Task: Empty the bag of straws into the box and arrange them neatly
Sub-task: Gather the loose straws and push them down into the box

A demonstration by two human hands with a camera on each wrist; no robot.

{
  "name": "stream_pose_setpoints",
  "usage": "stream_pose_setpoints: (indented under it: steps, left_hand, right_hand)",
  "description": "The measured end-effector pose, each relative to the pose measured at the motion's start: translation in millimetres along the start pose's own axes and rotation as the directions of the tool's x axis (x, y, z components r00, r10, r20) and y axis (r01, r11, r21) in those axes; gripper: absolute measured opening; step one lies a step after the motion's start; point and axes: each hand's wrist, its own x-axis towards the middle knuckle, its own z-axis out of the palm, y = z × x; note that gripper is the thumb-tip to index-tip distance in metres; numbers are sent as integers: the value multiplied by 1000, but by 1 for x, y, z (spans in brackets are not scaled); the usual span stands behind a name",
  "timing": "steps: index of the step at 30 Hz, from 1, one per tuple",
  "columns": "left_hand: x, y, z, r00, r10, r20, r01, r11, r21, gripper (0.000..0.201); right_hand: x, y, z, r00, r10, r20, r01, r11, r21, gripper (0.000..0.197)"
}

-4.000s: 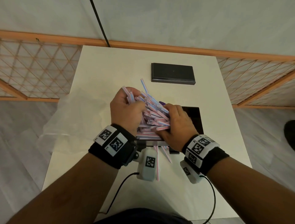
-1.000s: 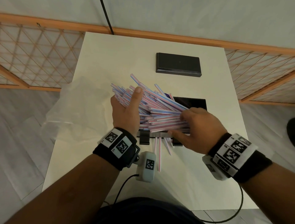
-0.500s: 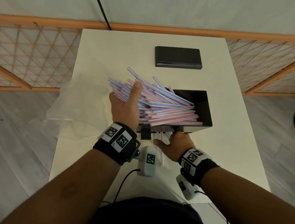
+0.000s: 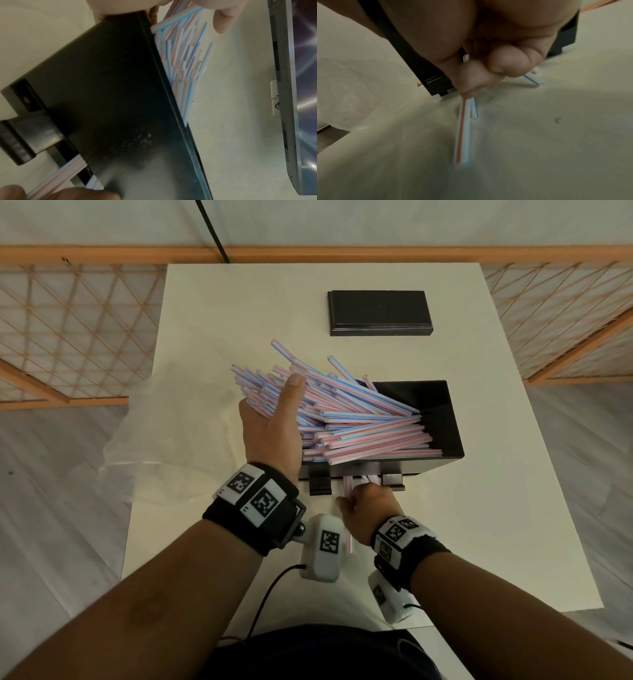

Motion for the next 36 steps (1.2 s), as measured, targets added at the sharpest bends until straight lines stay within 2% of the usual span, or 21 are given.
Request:
stream_pose_setpoints:
  steps: [4, 7, 9, 11, 13, 17, 19, 21, 24, 25, 27, 29, 31, 32, 34, 36]
  left_hand:
    - [1, -1, -2, 1000, -21, -23, 22, 1000, 17, 53]
    - [0, -2, -3, 999, -20, -39, 20, 1000, 16, 45]
    - [-2, -1, -5, 999, -15, -49, 17, 999, 37, 27]
    - [-6, -1, -7, 998, -27, -56, 29, 999, 34, 20]
    - [-10, -1, -12, 997, -43, -60, 46, 998, 51, 31]
    - [-21, -7, -29, 991, -90, -98, 102, 985, 135, 69]
    - [-28, -9, -37, 988, -113, -103, 129, 979, 158, 73]
    - [-33, -13, -41, 985, -144, -95, 159, 973, 169, 73]
    - [-37, -16, -40, 978, -171, -116, 187, 971, 147, 68]
    - [-37, -16, -39, 973, -187, -135, 203, 973, 115, 69]
    - [-32, -14, -36, 962, -210, -176, 222, 974, 53, 73]
    - [-29, -9, -32, 958, -217, -190, 222, 975, 5, 73]
    - [-24, -7, -27, 959, -210, -188, 210, 977, -20, 82]
    - [-22, -6, -25, 962, -201, -187, 201, 979, -19, 89]
    - [-20, -5, -20, 969, -173, -178, 173, 985, -19, 86]
    - [-17, -5, -17, 976, -138, -169, 138, 990, -14, 63]
  right_hand:
    - [-6, 12, 5, 992, -4, 123, -9, 995, 101, 45]
    - [-14, 26, 7, 974, -10, 226, -24, 989, 147, 41]
    - [-20, 35, 6, 956, -17, 293, -35, 984, 173, 38]
    - [-24, 42, 5, 932, -45, 360, -18, 985, 170, 37]
    - [-26, 49, 2, 897, -89, 432, 34, 991, 133, 36]
    - [-32, 54, -5, 833, -130, 538, 103, 991, 79, 31]
    - [-34, 53, -14, 851, -191, 489, 231, 973, -22, 32]
    - [-39, 49, -26, 871, -294, 393, 374, 916, -144, 34]
    - [-54, 38, -57, 860, -428, 279, 478, 866, -144, 31]
    - [-60, 35, -71, 843, -493, 215, 524, 842, -124, 30]
    - [-73, 29, -103, 788, -616, 7, 615, 786, -71, 32]
    - [-85, 23, -139, 716, -663, -218, 666, 743, -69, 34]
    - [-90, 16, -171, 657, -669, -347, 659, 733, -168, 35]
    - [-88, 13, -182, 655, -662, -364, 633, 744, -214, 34]
    - [-77, 6, -194, 700, -628, -341, 550, 778, -303, 28]
    - [-59, 0, -190, 794, -541, -277, 409, 813, -414, 22]
